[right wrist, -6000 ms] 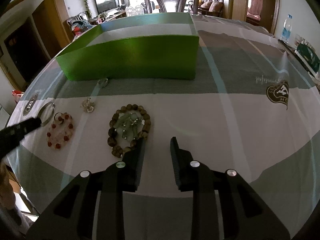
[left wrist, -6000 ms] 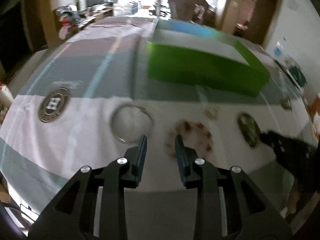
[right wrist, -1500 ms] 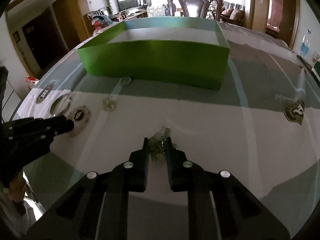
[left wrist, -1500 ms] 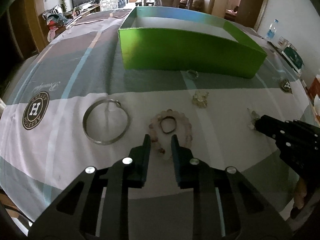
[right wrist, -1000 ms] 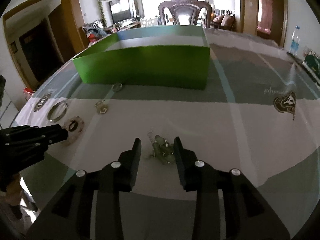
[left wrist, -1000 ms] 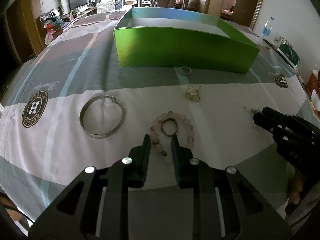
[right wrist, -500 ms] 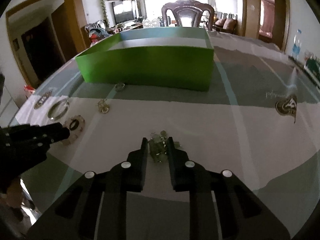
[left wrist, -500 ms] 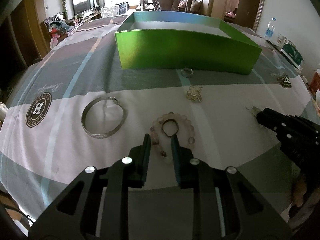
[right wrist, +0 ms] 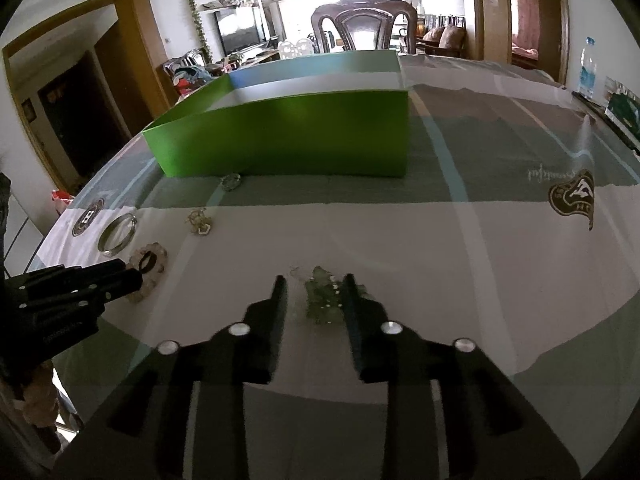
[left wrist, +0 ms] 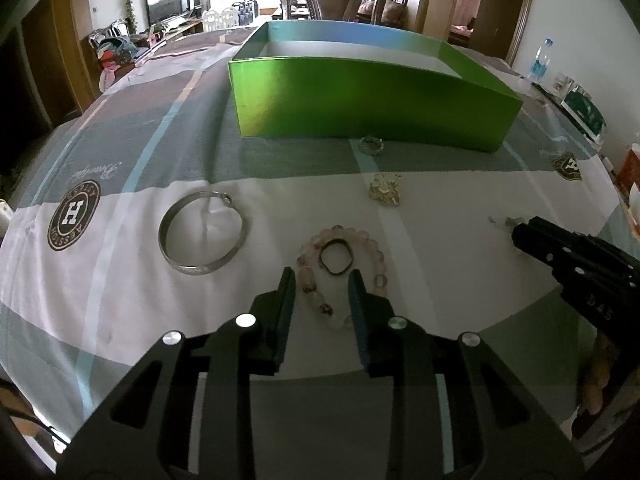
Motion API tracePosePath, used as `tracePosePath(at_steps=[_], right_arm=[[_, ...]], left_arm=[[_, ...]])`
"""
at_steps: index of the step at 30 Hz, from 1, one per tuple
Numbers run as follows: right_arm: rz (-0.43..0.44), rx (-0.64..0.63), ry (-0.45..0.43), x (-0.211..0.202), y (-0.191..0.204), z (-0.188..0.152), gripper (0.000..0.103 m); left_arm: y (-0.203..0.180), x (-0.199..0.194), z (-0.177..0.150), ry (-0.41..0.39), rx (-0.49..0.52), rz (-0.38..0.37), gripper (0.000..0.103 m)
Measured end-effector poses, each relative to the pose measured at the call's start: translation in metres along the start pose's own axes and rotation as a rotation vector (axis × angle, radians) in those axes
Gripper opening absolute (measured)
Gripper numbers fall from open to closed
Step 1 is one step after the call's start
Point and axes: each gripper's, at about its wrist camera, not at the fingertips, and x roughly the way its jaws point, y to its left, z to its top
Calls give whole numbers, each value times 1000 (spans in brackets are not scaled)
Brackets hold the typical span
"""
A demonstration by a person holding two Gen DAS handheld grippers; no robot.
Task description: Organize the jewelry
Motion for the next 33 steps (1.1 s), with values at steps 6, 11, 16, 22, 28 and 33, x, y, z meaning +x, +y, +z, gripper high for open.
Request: tracePosePath(at_steps=[6,11,16,22,28,33], right_arm=[[-21,-24,-2,-1,2,-1,32],[-29,-31,-4,-1,4,0,32],[-47,-47,-5,1,8,0,32],[-55,-49,-6,2,9,0,32],[-57,-50,-6,3,9,0,32],[-63,-53,-7,4,10,0,32]], left_arm=[[-3,1,-1,-14,12,22,28],[-4,0,-3,-23,14,28,28],[-6,0,-4,-30,20,40,29],[-6,-1,-5,-33,21,41,29],[-7,-1,-6,-40,23,48,29],[-8,-1,-6,-44,24,51,29]])
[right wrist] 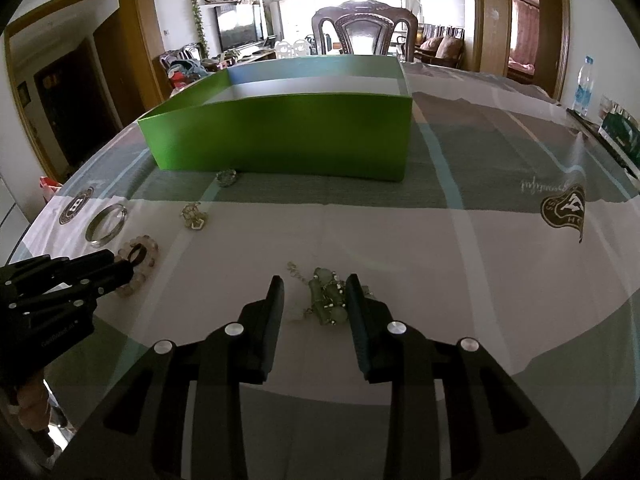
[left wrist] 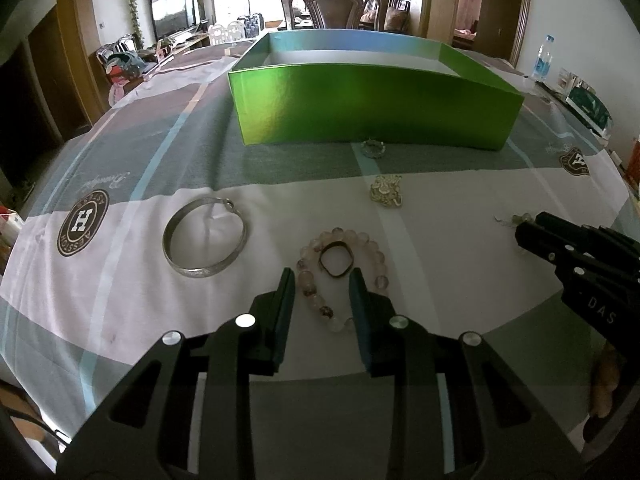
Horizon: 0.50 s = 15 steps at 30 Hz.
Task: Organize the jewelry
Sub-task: 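Close the left gripper on the white bead bracelet while the right gripper grasps the silver charm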
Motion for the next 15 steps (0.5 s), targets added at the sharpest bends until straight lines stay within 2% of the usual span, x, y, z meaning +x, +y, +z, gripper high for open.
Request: tracePosePath(at_steps=[15], right_arm=[[-6,-6,-2,0,0,0,32]], left_arm=[[0,1,-1,-12,5,8,29]])
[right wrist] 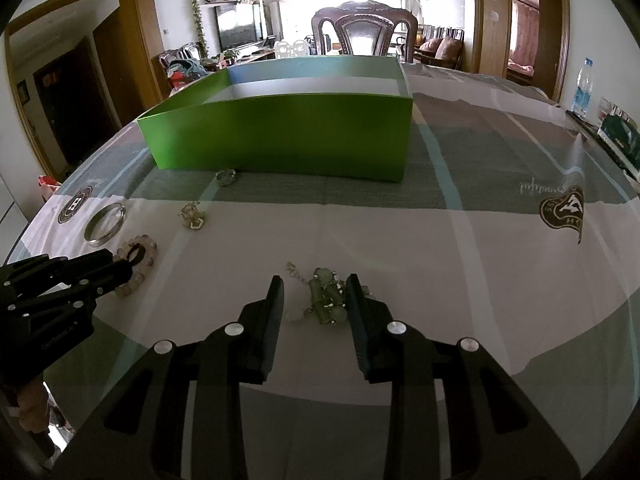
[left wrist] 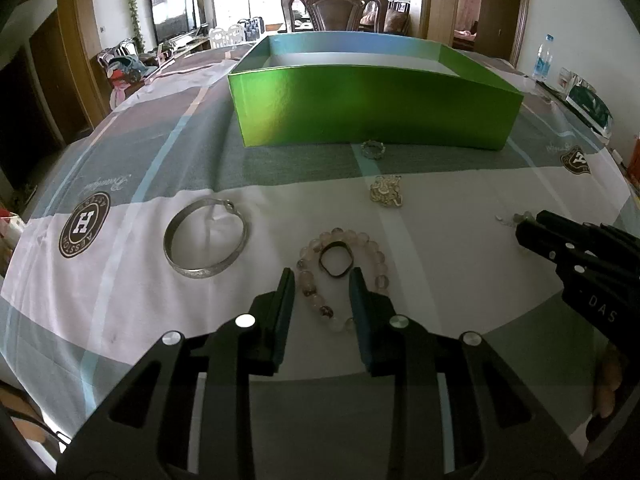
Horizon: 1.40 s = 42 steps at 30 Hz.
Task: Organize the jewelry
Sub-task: 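Close the left gripper on the white bead bracelet while the right gripper grasps the silver charm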
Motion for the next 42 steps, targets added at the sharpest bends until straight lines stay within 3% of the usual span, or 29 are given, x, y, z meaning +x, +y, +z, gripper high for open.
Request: tracePosePath(at_steps=[4,26,37,39,41,42], right_arm=[[-8,-13,-3,0,2,-1,19],[-5,-3,-3,0,0,-1,18],[-12,-25,-1,1,3,-3,28],[-11,-23,-1,1,4,-3,27],[-11,-21,-2,1,5,-3,27],[-14,-20,-3,1,5,-3,22]], left_arm=[[0,0,0,-1,0,1,29],[-1,1,-1,-10,4,8,29],[0,2,-1,-14,-1,23,35],[0,2,-1,-13,-4,17,33],[-2,2,-1,-14,2,4,25],[-4,2,-1,-14,6,2,22]])
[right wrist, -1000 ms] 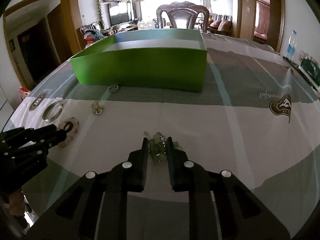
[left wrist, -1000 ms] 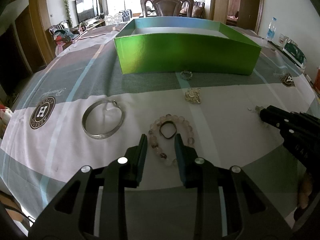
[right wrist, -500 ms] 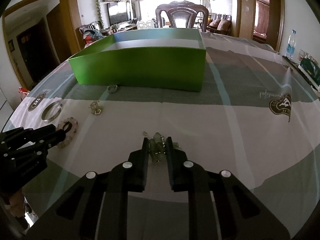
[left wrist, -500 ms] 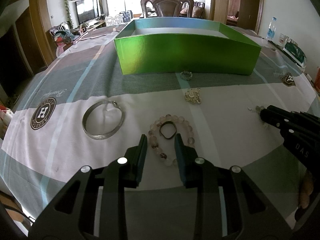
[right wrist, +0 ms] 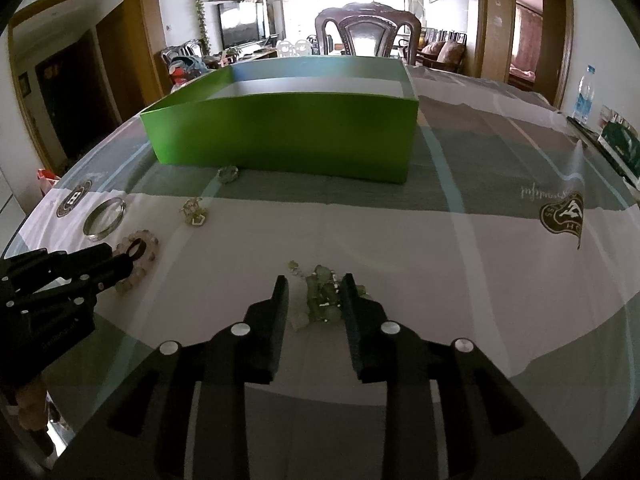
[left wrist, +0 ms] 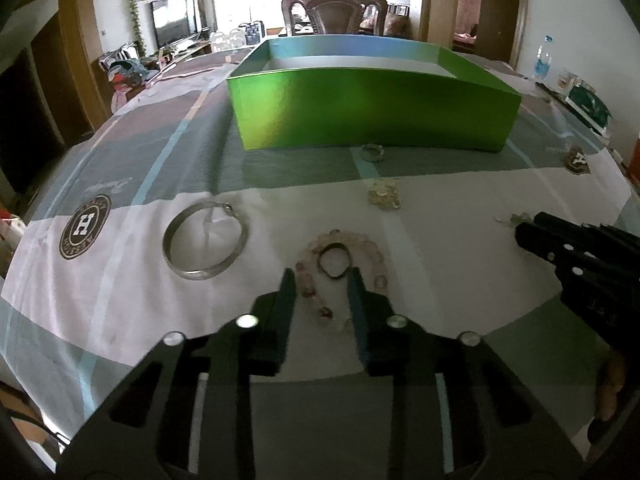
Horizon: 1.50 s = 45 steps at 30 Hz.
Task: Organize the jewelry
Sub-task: 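Close the left gripper on the white bead bracelet while the right gripper grasps the silver charm, then carry both items over the green box and open both grippers to drop them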
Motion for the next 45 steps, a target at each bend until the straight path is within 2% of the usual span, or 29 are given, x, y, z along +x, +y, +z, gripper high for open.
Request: tracePosePath(at_steps=[1,3,9,12,15,18,22,27,31,35,39,45], right_arm=[[1,1,-1,0,0,0,17],[8,1,-6,-1,0,0,17],[37,27,-28,-5,-6,2,16],[70,69,-10,-4,-14,4,16],[97,102,8,-5,-20,6,16],[73,85,0,-13,-20,10,16],[79,74,-49,-34,-23,28,16],[44,46,-124,-61,-26,60,16],[24,27,-151,-66,-23,87,16],[28,13,-159,-57,-18,119,16],[8,-20,-148,-28,-4,154,16],[-25,18,-32,41,0,168,16]], left_arm=[[-1,0,0,0,4,-6,16],[-3,0,0,2,7,-10,9],[3,-4,0,39,-10,-60,8],[7,-7,2,48,-26,-86,8],[11,-19,8,23,-29,-100,8],[14,-32,17,-4,-28,-119,8],[17,-54,36,-54,-18,-130,8],[19,-79,64,-119,-5,-131,8],[20,-91,93,-156,7,-123,8],[19,-82,133,-152,10,-118,8],[19,-56,176,-137,1,-94,8],[26,7,203,-65,-55,-34,8]])
